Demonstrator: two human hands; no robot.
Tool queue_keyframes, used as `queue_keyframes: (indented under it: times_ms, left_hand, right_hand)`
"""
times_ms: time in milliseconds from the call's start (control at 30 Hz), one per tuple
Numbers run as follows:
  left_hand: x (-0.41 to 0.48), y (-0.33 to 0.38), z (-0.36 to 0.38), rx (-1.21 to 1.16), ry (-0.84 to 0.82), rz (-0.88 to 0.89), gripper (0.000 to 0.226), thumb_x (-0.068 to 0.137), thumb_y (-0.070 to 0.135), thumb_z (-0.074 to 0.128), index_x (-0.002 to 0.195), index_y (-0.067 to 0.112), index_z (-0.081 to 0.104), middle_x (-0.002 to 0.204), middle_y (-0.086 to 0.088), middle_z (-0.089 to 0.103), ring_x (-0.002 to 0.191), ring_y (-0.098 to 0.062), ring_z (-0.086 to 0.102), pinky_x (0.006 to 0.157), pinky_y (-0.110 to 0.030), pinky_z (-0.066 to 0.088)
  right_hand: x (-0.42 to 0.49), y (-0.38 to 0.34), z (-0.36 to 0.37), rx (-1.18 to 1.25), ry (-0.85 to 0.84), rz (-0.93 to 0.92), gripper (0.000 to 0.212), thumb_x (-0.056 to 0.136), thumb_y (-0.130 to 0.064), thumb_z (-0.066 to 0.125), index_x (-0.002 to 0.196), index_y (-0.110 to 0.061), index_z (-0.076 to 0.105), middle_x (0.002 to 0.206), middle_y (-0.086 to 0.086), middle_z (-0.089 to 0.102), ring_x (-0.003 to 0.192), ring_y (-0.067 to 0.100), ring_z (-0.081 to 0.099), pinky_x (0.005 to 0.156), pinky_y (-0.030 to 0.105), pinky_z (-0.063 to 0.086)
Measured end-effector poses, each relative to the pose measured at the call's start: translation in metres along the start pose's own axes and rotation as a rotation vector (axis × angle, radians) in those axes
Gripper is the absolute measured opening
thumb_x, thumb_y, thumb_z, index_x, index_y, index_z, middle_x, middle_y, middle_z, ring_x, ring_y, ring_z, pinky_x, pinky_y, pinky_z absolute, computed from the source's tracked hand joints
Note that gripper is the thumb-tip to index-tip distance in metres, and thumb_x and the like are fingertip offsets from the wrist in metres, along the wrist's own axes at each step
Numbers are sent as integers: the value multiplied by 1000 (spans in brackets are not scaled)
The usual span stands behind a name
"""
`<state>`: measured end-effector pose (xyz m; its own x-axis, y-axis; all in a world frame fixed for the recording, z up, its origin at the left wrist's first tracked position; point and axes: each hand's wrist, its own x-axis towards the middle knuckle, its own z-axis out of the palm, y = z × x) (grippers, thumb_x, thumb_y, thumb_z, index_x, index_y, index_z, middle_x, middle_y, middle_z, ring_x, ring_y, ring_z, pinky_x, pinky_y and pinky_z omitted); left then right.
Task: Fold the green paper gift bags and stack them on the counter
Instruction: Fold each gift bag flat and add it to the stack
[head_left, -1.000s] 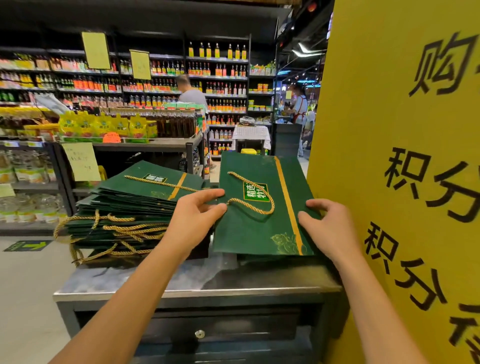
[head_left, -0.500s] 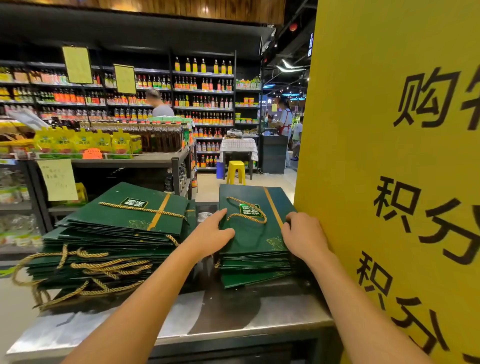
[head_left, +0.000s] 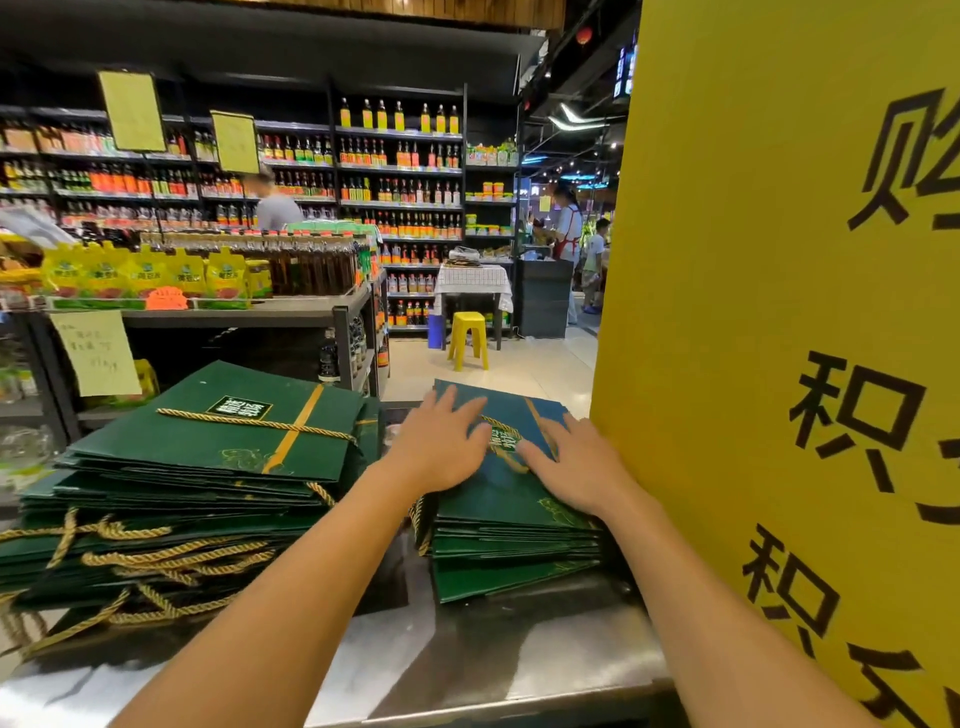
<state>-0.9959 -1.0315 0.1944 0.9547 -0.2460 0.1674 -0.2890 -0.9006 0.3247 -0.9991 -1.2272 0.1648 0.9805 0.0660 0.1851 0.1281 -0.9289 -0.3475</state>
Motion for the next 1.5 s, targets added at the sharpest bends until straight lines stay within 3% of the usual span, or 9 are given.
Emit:
queue_keyframes:
  times_ms: [133, 467, 567, 667, 767, 867, 1100, 1367, 1500]
  left_hand:
    - [8, -5, 29, 95, -120, -24, 56, 108, 41, 21, 162, 32, 9, 170, -12, -3, 156, -36, -8, 126, -47, 0]
    - [11, -12, 49, 69, -142, -31, 58, 106, 41, 21, 162, 35, 5, 170, -11, -8, 156, -33, -12, 127, -47, 0]
    - [8, -9, 47, 70, -124, -37, 59, 105, 42, 21, 162, 36, 7, 170, -9, -5, 156, -31, -11, 127, -48, 2]
    - [-1, -5, 42, 64, -55, -34, 56, 107, 42, 25, 161, 29, 21, 169, -13, 12, 156, -32, 3, 126, -46, 12]
    - [-14, 3, 25, 42, 52, 8, 48, 106, 45, 33, 135, 19, 60, 137, -13, 54, 132, -32, 47, 106, -44, 43]
    - [-37, 10, -8, 22, 142, 34, 33, 102, 37, 45, 114, 17, 69, 114, -5, 67, 105, -25, 63, 84, -35, 51]
    - [-111, -33, -97, 59, 299, -74, 23, 98, 29, 53, 110, 23, 72, 105, 2, 73, 95, -22, 67, 87, -41, 58]
    - [-175, -143, -152, 116, 463, -396, 16, 99, 32, 61, 96, 19, 71, 90, -1, 73, 81, -20, 68, 76, -39, 60]
    - [-186, -174, -147, 78, 463, -555, 46, 98, 42, 60, 60, 17, 52, 53, -2, 49, 48, -20, 45, 49, -24, 33]
  right_hand:
    - [7, 8, 15, -31, -128, 32, 78, 96, -77, 18, 162, -37, 10, 171, 5, 1, 157, 25, -1, 126, 47, 7]
    - [13, 11, 31, -166, -192, 66, 71, 99, -69, 9, 162, -36, 3, 171, 5, -1, 157, 27, -2, 125, 48, 2]
    - [12, 9, 31, -157, -168, 62, 70, 101, -67, 11, 162, -35, 8, 171, 6, 5, 157, 27, 4, 126, 47, 7]
    - [4, 5, 27, -153, 5, 16, 65, 103, -63, 21, 157, -28, 35, 160, 8, 37, 147, 25, 35, 119, 43, 32]
    - [-7, -5, 12, -280, 174, -29, 58, 104, -60, 25, 125, -21, 63, 116, 4, 67, 102, 22, 65, 86, 38, 52]
    - [-16, -27, -2, -214, 353, -120, 47, 106, -52, 35, 111, -20, 68, 102, 0, 67, 92, 21, 63, 80, 40, 52]
    - [-31, -129, -9, 279, 207, -359, 30, 100, -40, 52, 95, -17, 70, 89, 0, 67, 86, 19, 60, 77, 39, 52]
    - [-24, -186, 32, 246, -24, -285, 51, 96, -57, 54, 70, -13, 60, 62, 3, 58, 64, 23, 59, 70, 38, 52]
    - [-22, -194, 44, 230, 7, -186, 65, 87, -76, 47, 75, -15, 63, 68, 0, 62, 67, 21, 63, 73, 40, 58]
